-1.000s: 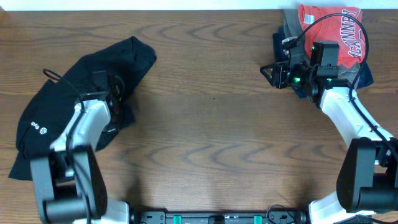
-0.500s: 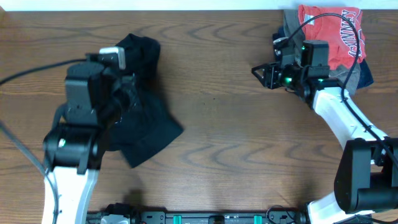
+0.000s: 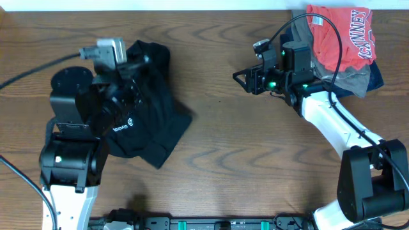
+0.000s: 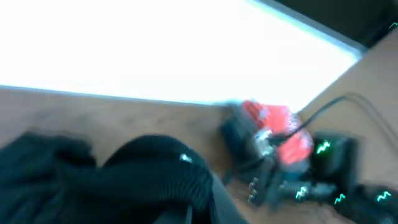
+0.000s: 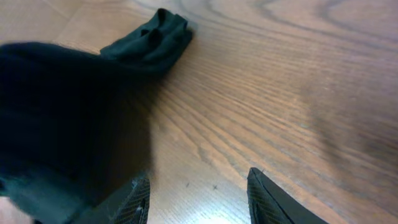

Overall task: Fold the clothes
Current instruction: 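Lift the black shirt with the left gripper toward the right gripper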

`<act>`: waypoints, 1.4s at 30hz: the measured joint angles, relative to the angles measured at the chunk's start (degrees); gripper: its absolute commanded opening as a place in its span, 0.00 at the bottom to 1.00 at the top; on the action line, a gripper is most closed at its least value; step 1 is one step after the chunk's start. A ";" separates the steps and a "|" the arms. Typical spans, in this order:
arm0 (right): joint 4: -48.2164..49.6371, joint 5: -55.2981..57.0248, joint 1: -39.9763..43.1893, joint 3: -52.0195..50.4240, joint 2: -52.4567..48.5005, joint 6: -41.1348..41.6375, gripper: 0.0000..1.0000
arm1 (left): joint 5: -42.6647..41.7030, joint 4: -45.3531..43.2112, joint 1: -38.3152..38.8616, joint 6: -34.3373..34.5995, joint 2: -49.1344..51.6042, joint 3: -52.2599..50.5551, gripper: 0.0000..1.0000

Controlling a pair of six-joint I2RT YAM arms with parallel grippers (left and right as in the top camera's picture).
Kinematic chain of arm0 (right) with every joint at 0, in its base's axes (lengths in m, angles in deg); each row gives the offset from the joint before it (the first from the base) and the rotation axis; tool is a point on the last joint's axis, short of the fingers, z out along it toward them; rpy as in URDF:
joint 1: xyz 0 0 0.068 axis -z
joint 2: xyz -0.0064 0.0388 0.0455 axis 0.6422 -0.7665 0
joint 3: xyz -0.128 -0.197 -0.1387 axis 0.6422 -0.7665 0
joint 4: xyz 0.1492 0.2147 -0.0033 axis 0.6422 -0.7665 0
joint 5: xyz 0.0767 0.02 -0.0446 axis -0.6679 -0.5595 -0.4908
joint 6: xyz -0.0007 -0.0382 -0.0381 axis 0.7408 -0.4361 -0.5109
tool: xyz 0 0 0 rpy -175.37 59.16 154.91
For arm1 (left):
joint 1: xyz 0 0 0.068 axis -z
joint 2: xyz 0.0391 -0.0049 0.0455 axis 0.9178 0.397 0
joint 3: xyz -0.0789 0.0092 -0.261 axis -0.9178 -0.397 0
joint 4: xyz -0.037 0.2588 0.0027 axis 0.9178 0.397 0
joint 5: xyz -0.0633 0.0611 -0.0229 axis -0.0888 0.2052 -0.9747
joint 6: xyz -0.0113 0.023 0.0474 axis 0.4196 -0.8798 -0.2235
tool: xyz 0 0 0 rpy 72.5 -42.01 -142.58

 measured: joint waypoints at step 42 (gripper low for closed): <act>-2.23 -14.12 -0.74 0.22 6.84 -5.62 0.68 | -1.07 -34.21 8.90 13.33 10.78 10.03 0.06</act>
